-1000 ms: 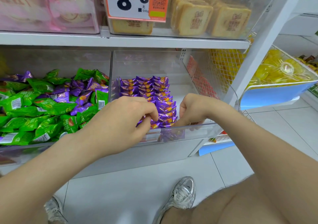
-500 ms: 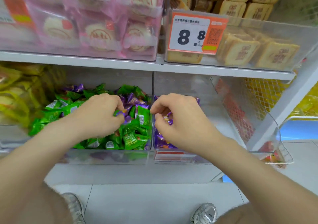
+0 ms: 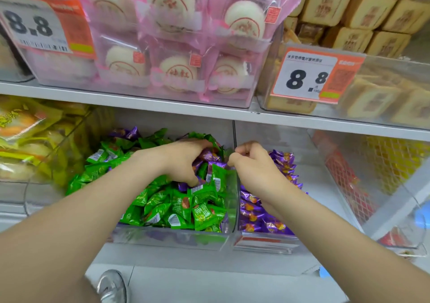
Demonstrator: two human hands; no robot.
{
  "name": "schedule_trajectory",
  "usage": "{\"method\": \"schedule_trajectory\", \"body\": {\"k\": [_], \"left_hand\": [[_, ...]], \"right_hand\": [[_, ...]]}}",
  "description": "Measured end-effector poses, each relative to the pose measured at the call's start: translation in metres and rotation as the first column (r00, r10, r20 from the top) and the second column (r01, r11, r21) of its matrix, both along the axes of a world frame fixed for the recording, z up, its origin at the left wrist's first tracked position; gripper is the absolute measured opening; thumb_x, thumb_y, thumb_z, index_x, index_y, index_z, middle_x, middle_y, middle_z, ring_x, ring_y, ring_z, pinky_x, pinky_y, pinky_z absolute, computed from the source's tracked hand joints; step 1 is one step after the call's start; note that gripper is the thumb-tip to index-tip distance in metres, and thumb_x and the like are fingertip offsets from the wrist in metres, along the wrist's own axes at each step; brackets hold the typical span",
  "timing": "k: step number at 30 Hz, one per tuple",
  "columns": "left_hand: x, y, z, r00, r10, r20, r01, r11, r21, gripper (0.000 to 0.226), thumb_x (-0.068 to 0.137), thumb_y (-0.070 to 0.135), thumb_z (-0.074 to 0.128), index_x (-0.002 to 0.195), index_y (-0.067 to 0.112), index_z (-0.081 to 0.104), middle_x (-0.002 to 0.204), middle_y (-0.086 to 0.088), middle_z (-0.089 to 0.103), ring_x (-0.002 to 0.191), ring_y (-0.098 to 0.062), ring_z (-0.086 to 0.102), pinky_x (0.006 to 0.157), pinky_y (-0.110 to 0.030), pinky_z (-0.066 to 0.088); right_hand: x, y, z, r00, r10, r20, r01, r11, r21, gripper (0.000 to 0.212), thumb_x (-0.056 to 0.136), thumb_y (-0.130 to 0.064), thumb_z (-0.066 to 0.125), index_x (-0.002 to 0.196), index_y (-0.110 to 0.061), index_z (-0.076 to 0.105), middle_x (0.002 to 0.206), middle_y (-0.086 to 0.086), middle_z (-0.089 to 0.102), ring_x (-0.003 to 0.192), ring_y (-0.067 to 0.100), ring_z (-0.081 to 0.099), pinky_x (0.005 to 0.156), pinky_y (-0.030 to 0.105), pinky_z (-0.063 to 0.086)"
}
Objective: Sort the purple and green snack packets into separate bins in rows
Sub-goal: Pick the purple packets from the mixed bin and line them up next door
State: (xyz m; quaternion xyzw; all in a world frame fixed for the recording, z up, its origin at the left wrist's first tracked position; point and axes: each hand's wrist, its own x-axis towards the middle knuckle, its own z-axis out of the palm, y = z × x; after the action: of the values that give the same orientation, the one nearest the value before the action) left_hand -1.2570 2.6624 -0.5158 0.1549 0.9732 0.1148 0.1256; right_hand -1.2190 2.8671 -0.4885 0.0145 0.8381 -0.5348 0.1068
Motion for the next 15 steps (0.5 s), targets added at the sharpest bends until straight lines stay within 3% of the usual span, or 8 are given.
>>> {"method": "schedule_trajectory", "body": {"k": [4,7,11,15], "left_hand": [[-0.01,-0.007,-0.004,0.998,0.03,0.057,-0.031,0.999,0.027,0.115,0.068,0.044,0.093,0.161,0.034,0.025,0.155,0.005,0.043,0.136,-0.019,0.048,0.113,-0.034,0.043],[-0.01,-0.006,-0.005,0.995,0.076,0.065,-0.079,0.996,0.039,0.098,0.074,0.04,0.089,0.155,0.033,0.033,0.142,0.003,0.048,0.123,-0.018,0.052,0.106,-0.032,0.046],[-0.006,0.004,-0.008,0.99,0.135,-0.041,-0.131,0.987,0.091,0.067,0.082,0.03,0.078,0.142,0.024,0.049,0.139,-0.001,0.05,0.126,-0.02,0.05,0.095,-0.025,0.04],[-0.003,0.006,-0.007,0.983,0.163,-0.08,-0.149,0.976,0.162,0.058,0.087,0.028,0.074,0.14,0.027,0.051,0.138,-0.003,0.056,0.118,-0.021,0.05,0.089,-0.028,0.04]], "right_hand": [[-0.003,-0.003,0.0,0.999,-0.035,0.015,0.036,0.998,-0.05,0.021,0.094,-0.018,0.063,0.114,-0.021,0.055,0.103,0.015,0.063,0.07,0.017,0.046,0.064,0.03,0.038],[-0.003,-0.004,-0.001,0.999,-0.046,0.02,0.048,0.996,-0.075,0.022,0.093,-0.019,0.064,0.113,-0.022,0.056,0.096,0.006,0.057,0.076,0.018,0.048,0.068,0.031,0.041],[-0.003,-0.004,-0.001,0.998,-0.06,0.017,0.061,0.994,-0.089,0.024,0.092,-0.019,0.065,0.114,-0.022,0.057,0.104,0.007,0.06,0.083,0.017,0.051,0.072,0.031,0.043],[-0.002,-0.002,0.001,0.999,-0.049,0.015,0.05,0.993,-0.106,0.022,0.093,-0.018,0.064,0.114,-0.022,0.058,0.109,0.007,0.061,0.088,0.017,0.054,0.071,0.029,0.044]]}}
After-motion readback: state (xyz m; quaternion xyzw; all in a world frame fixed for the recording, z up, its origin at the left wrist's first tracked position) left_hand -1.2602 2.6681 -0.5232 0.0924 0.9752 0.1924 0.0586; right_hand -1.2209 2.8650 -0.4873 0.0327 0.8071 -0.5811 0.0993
